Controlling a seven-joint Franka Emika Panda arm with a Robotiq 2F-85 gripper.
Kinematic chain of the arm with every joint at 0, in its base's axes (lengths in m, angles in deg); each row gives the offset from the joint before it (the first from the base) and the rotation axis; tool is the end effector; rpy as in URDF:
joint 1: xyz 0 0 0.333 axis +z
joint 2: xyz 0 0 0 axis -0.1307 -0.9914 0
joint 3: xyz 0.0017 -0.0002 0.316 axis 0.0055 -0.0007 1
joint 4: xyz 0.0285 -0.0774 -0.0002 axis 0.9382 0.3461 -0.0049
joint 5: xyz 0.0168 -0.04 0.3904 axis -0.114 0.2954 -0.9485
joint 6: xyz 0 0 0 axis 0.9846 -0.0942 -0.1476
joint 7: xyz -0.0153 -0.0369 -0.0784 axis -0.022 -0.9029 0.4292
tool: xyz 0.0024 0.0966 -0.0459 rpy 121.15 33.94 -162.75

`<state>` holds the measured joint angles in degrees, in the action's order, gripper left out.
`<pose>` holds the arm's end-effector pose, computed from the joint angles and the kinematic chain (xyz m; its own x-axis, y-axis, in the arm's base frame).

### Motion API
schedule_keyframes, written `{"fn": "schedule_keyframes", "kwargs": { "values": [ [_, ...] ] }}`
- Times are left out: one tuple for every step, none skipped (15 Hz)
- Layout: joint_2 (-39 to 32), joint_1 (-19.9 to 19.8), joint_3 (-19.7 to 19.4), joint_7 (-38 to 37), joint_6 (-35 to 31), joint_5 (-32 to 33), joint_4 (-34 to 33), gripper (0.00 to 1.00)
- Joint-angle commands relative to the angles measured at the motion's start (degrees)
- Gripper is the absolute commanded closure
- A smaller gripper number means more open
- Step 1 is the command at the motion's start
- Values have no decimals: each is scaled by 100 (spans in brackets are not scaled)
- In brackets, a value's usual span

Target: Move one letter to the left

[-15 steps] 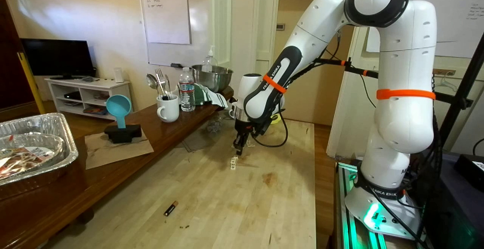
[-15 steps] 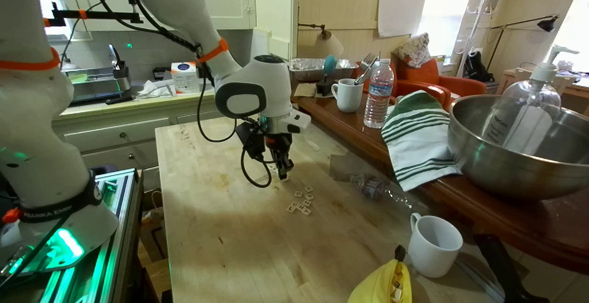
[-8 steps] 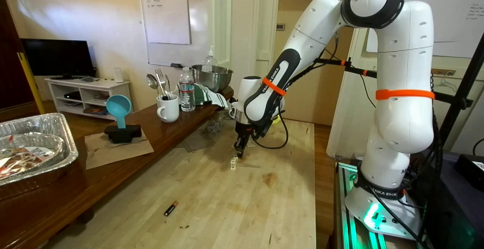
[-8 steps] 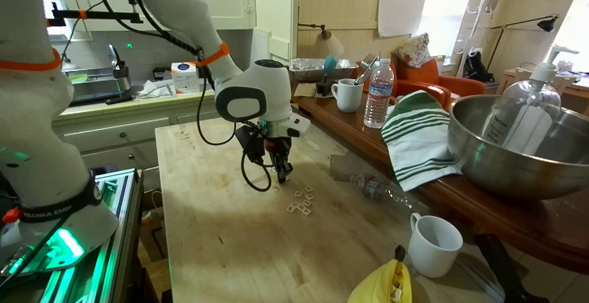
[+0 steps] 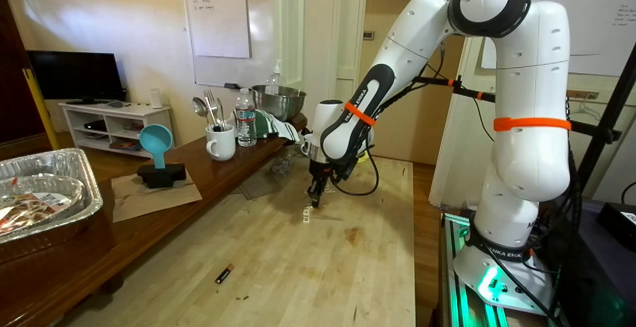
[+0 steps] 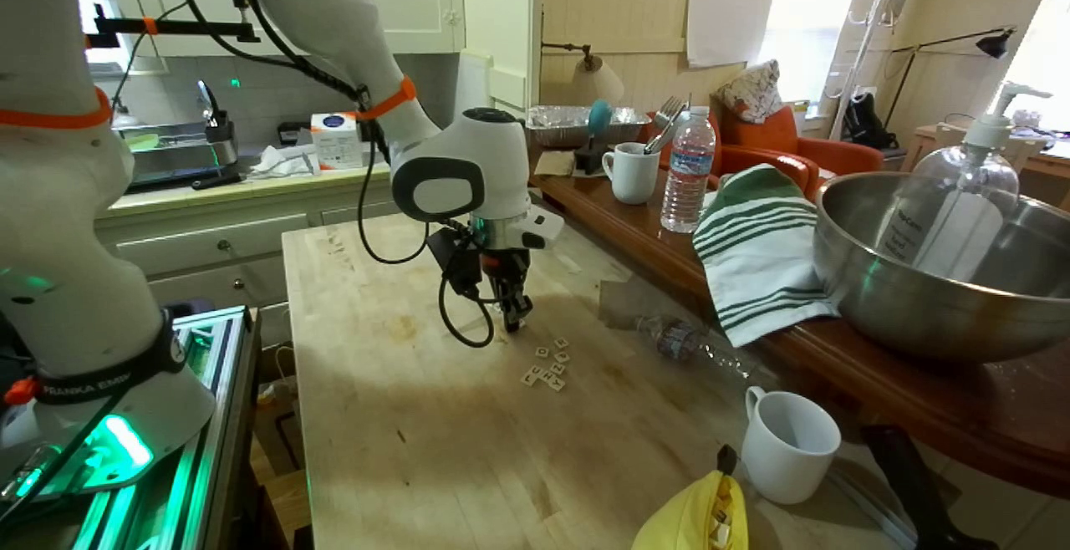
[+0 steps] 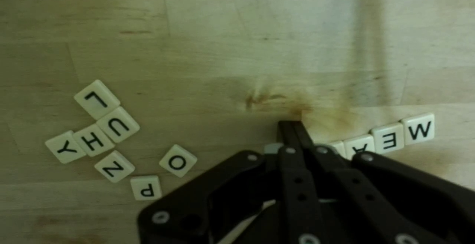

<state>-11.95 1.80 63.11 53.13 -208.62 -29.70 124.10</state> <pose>0.4834 -0.0431 0.2154 0.9925 0.0561 0.1084 0.0569 -0.9984 -0.0039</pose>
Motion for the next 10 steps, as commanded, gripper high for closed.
{"fn": "schedule_keyframes", "kwargs": {
  "values": [
    [-147, 34, 6, 22, -123, -9, -19, 100],
    [-145, 32, 16, 28, -119, -26, -21, 100],
    [-145, 29, 23, 29, -116, -38, -23, 100],
    [-140, 27, 31, 20, -112, -57, -27, 100],
    [-138, 29, 32, 17, -109, -54, -29, 100],
    [-137, 32, 27, 9, -111, -44, -32, 100],
    [-138, 32, 25, 7, -113, -38, -33, 100],
    [-138, 33, 21, 3, -115, -32, -33, 100],
    [-138, 37, 14, -10, -112, -22, -35, 100],
    [-132, 39, 14, -14, -106, -22, -35, 100]
  ]
}}
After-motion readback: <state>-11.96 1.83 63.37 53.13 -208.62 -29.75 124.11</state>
